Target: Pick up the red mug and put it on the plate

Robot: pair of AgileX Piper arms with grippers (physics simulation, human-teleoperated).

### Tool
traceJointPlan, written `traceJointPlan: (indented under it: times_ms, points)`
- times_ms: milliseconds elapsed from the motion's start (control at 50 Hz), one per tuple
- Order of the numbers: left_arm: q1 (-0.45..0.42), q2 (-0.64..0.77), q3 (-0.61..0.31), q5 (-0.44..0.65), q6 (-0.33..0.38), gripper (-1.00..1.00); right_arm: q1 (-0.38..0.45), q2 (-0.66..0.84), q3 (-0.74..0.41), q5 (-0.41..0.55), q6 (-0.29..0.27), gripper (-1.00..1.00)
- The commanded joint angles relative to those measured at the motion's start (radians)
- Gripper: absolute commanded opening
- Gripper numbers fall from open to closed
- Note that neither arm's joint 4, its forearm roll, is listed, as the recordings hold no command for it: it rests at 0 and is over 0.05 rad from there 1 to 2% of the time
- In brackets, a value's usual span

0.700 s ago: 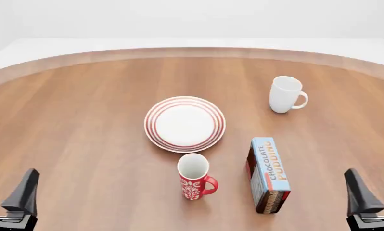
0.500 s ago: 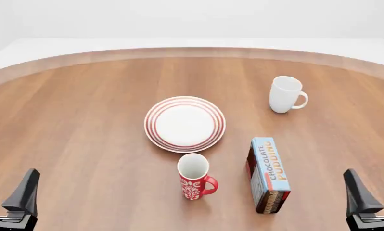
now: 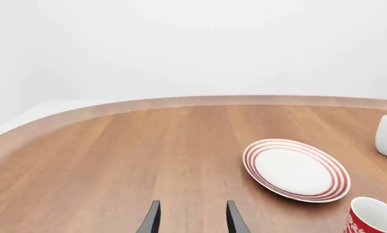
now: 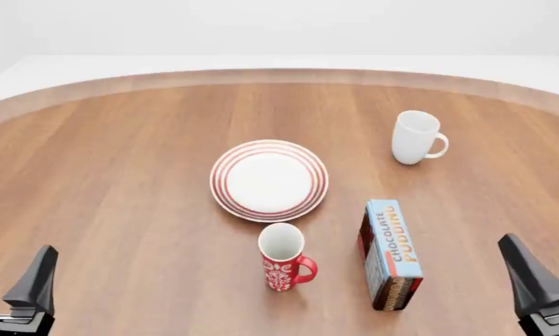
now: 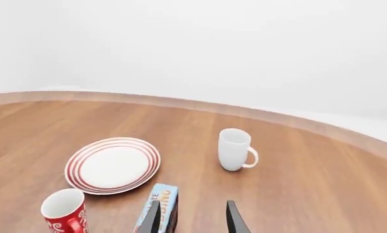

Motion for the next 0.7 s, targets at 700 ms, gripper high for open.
traceJointPlan:
  times_ms: [700]
  points:
    - [0.0,0.0,0.0,0.0,0.0,1.0,0.478,0.449,-0.488,0.282,-0.179,1.0]
